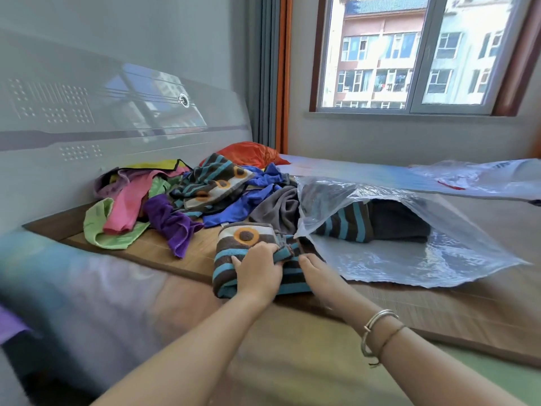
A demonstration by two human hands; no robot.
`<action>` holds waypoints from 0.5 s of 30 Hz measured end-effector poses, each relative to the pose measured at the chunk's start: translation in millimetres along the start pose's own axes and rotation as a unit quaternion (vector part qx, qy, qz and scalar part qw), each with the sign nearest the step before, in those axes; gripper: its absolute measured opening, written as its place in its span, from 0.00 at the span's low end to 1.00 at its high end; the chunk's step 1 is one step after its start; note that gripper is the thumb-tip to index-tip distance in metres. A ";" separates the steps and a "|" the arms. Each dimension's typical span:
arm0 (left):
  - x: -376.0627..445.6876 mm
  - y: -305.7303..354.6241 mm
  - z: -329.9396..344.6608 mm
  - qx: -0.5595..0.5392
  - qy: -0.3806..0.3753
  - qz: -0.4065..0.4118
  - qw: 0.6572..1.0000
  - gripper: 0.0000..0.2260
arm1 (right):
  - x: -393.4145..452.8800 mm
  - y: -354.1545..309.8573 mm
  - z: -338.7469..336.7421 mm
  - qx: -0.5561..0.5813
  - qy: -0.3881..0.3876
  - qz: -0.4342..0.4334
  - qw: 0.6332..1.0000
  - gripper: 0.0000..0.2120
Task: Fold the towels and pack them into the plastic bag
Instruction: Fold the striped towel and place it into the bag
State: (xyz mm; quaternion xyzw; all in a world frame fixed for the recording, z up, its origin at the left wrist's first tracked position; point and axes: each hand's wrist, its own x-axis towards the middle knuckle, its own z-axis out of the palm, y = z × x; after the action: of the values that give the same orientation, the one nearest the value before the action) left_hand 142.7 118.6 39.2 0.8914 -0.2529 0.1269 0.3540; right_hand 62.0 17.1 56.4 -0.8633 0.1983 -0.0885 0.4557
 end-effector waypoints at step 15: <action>-19.7 -6.8 0.7 -0.119 -0.153 0.105 0.975 0.16 | 28.3 14.6 -14.1 0.280 -0.053 0.213 0.934 0.09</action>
State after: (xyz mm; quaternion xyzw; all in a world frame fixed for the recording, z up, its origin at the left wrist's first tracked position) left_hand 129.9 129.4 26.9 0.8202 -0.4095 -0.0059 0.3993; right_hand 79.0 -12.9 51.6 -0.6413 0.3205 0.0049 0.6972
